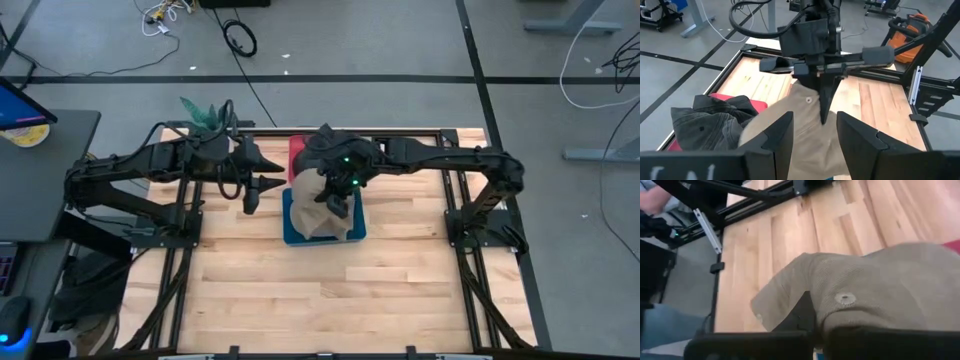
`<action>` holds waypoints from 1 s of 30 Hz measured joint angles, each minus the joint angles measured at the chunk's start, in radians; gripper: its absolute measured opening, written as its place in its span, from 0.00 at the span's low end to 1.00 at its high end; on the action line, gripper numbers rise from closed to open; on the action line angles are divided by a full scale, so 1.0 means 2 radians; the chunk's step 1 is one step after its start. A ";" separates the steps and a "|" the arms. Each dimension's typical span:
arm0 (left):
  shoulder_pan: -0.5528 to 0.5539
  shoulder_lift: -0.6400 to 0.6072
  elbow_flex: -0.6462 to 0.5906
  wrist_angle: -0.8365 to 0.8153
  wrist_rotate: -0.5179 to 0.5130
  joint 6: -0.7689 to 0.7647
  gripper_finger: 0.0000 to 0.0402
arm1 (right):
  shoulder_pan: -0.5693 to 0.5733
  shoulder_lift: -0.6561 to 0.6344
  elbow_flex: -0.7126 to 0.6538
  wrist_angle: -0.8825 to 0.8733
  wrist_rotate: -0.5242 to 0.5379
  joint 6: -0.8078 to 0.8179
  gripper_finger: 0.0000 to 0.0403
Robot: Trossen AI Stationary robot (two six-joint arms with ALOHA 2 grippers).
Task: Pick & Place hat
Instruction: Put the brown cap into the blue bin
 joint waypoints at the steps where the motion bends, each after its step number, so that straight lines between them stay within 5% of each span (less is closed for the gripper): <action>1: 0.000 0.000 0.000 0.000 0.000 0.000 0.38 | 0.000 0.001 0.000 0.002 0.001 -0.007 0.01; 17: 0.000 0.000 0.000 -0.053 -0.004 -0.003 0.38 | 0.001 -0.001 0.001 0.028 -0.077 0.019 0.01; 24: 0.021 0.000 0.000 -0.104 -0.058 -0.151 0.38 | 0.024 -0.069 0.001 0.044 -0.085 0.038 0.01; 30: 0.047 0.000 0.000 -0.039 0.007 -0.278 0.38 | 0.026 -0.107 0.000 0.068 -0.082 0.051 0.01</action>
